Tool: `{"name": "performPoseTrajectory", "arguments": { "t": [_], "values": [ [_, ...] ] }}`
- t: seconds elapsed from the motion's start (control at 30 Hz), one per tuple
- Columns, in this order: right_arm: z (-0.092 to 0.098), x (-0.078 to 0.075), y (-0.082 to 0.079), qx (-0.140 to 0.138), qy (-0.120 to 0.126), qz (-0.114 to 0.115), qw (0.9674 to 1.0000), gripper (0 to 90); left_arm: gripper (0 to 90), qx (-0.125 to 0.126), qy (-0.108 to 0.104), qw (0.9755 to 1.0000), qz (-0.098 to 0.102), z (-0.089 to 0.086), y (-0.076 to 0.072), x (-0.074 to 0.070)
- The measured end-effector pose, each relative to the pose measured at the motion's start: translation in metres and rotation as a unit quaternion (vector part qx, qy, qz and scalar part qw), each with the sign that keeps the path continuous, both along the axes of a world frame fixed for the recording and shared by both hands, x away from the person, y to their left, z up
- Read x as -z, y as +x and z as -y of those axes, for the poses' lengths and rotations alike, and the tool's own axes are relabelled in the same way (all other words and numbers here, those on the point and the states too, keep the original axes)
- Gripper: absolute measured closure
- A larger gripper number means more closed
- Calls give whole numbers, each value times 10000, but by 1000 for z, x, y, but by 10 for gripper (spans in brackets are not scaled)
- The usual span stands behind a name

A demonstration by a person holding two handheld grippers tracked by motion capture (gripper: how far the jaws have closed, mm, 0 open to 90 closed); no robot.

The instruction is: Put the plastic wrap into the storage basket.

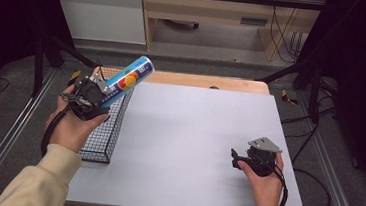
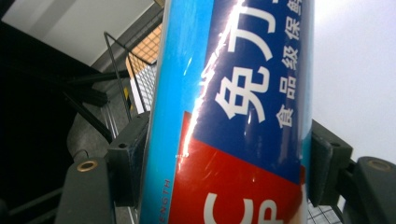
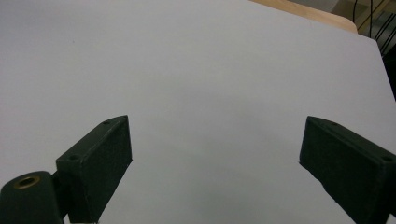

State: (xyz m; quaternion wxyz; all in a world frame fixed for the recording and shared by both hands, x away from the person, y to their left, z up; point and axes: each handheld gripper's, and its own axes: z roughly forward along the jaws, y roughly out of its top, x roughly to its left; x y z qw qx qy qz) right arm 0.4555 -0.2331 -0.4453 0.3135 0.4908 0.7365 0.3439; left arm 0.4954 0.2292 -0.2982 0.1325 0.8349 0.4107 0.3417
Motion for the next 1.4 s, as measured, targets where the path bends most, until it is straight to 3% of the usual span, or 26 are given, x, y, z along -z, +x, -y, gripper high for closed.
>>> {"name": "performPoseTrajectory", "arguments": {
  "t": [0.13,0.73,1.4],
  "values": [
    [-1,0,0,-50,16,-39,10000,98,301,-42,112,9998,-151,-2,-3,3],
    [-1,2,1,-123,12,-117,9999,101,304,-503,-150,9973,-523,-23,1,32],
    [2,3,1,-154,63,-131,9998,102,307,-890,-228,9925,-810,-35,8,41]
  ]
}}
